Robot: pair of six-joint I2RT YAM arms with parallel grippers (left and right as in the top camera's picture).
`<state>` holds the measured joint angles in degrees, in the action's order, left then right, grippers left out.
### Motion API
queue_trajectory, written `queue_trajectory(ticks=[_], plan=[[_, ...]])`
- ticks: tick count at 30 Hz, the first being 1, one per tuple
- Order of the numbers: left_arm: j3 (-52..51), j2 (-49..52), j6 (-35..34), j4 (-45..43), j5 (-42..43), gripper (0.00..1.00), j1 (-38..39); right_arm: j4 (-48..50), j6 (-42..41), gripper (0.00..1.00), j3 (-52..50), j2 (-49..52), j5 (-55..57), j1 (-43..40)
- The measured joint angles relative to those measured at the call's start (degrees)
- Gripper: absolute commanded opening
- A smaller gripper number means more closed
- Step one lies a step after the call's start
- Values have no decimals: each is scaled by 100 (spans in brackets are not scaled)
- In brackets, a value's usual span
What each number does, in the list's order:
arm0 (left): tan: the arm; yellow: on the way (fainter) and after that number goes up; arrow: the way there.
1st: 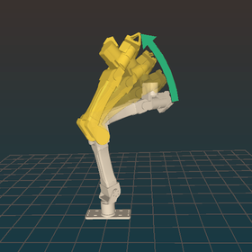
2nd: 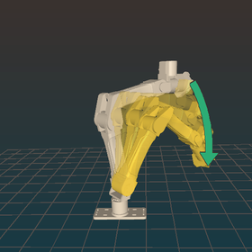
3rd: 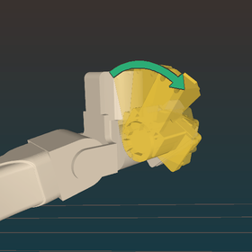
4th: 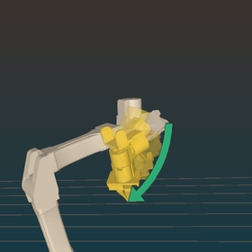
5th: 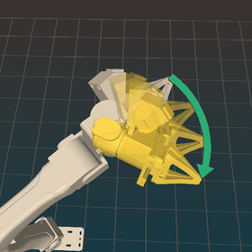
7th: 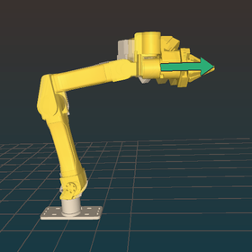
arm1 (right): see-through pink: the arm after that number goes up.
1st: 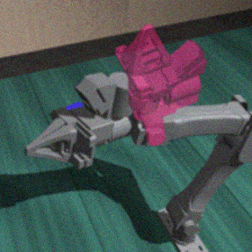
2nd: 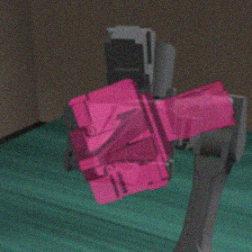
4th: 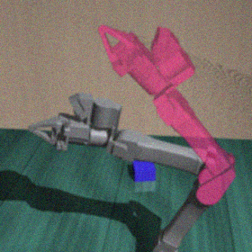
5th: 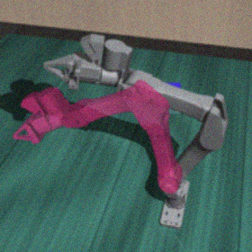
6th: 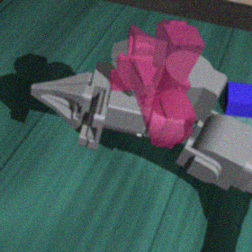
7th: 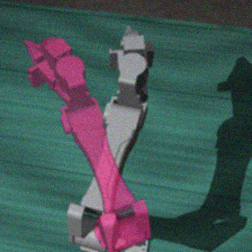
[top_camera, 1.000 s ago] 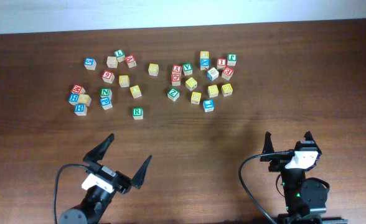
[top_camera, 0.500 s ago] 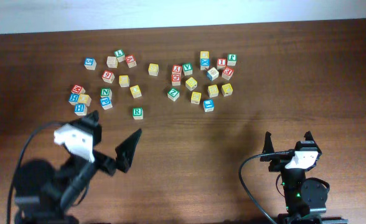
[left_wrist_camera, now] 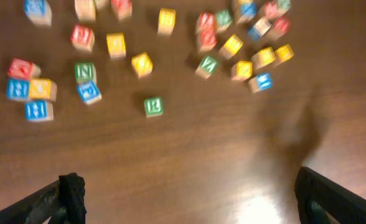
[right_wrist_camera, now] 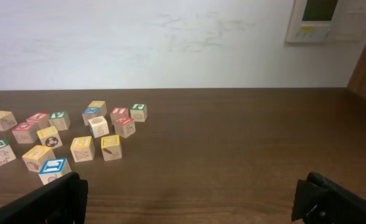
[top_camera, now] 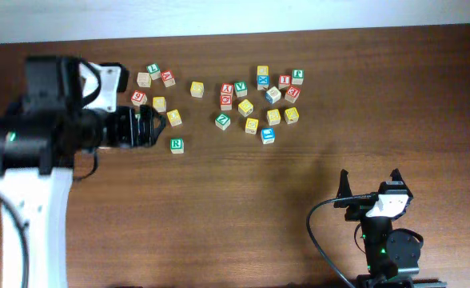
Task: Spell out RSS
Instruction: 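Lower the left gripper onto the green R block and close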
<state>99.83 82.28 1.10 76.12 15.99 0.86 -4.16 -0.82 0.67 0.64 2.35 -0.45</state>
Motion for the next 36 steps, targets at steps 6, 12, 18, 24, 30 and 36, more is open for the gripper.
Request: queue_trajectory(ticks=[6,12,18,24,30,36], plan=[[26,737,-181,22,-136,99,7,2,-2,99,0,-2,0,0],[48,1462,-404,74,-511,88,297,2,0,98,0,-2,0,0],[37,2465,-1032,179,-1344,92,960,0,-2,98,0,0,0,0],[-422,3091,-1589,-592,-1794,92,1178,0,2,98,0,-2,0,0],[-1016,3432,-1733,-1438,-1799,87,1167,0,0,98,0,-2,0,0],[-1377,3475,-1781,-2260,-1818,79,1167,0,0,98,0,-2,-2,0]])
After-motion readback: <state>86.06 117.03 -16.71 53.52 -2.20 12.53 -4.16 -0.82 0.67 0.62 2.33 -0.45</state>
